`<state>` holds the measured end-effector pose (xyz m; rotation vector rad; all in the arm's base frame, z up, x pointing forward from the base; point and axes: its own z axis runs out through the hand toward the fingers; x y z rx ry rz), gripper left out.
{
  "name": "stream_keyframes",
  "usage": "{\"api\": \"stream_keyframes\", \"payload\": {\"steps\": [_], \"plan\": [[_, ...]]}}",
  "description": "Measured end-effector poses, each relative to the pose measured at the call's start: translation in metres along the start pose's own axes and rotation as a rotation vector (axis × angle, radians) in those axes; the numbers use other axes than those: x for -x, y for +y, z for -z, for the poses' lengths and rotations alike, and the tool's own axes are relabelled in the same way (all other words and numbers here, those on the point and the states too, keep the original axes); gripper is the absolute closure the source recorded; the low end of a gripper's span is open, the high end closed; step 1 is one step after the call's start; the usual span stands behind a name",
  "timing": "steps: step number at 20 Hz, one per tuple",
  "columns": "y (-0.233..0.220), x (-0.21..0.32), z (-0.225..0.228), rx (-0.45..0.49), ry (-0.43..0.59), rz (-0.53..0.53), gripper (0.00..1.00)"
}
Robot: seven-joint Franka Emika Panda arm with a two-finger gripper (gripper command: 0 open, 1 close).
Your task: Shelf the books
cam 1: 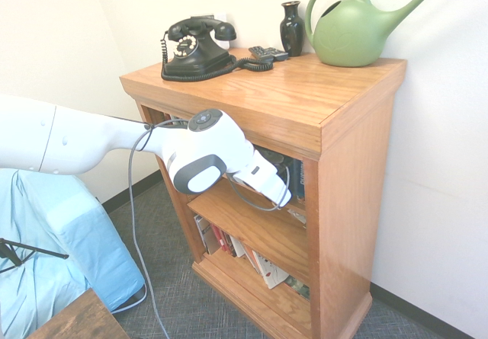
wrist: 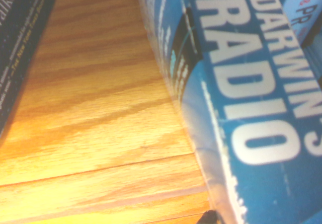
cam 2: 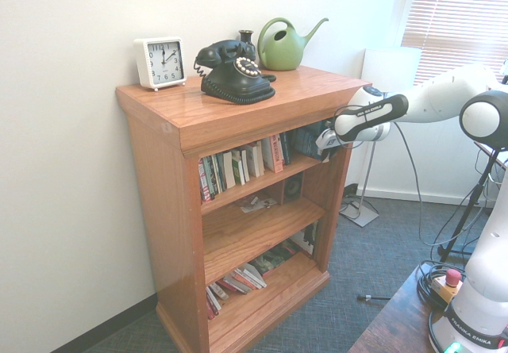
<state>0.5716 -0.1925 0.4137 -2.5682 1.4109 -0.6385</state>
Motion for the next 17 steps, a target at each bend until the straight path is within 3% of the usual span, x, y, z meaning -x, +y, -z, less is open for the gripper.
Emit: {"api": "stream_keyframes", "payload": {"steps": [10, 17], "plan": [[0.023, 0.002, 0.013, -0.002, -0.006, -0.027, 0.00], [0.048, 0.038, 0.039, -0.006, -0.087, -0.045, 0.00]]}}
